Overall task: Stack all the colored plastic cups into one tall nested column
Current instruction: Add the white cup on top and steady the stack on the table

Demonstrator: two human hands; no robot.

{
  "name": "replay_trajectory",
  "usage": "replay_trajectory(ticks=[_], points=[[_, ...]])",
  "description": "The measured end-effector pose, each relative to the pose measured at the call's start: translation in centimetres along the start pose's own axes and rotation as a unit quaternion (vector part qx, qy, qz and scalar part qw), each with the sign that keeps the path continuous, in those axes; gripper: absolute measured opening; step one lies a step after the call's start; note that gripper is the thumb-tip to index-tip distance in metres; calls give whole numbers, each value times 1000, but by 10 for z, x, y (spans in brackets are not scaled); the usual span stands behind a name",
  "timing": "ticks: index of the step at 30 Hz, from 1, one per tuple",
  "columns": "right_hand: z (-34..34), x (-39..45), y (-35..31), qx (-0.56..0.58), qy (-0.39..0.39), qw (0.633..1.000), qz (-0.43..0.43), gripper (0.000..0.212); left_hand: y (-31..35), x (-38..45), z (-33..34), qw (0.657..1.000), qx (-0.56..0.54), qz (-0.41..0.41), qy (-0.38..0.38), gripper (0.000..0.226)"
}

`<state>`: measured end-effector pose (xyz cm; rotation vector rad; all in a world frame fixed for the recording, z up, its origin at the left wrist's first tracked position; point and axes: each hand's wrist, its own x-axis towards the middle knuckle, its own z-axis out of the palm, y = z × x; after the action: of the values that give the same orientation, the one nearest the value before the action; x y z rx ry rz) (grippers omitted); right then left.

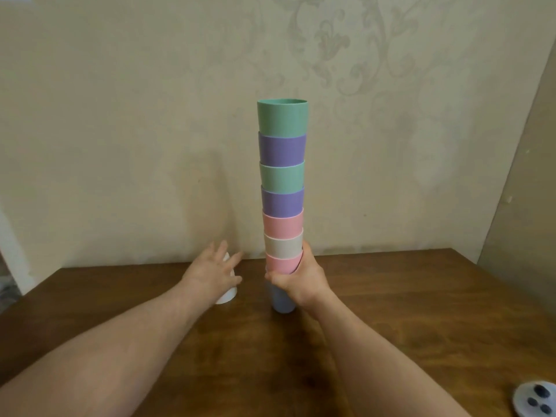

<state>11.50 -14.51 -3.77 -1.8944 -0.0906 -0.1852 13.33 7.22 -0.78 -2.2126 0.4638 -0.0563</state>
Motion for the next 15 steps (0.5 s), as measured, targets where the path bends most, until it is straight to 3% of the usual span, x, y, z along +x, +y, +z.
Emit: replay_trajectory(ticks=[6,10,12,15], points=[[-1,8,7,2,-15,1000,4,90,17,-4,-1,995,-38,-88,-2,62],[-2,4,3,-3,-14,1000,7,93,19,-21,-12,977,-176,-108,58,65],[-4,-2,0,-4,-17,1000,9,94,23,-33,-15,928,-344,-133,54,74],[-7,-15,-4,-10,-16,1000,11,94,32,-54,-15,816,-561,-134,-35,94]])
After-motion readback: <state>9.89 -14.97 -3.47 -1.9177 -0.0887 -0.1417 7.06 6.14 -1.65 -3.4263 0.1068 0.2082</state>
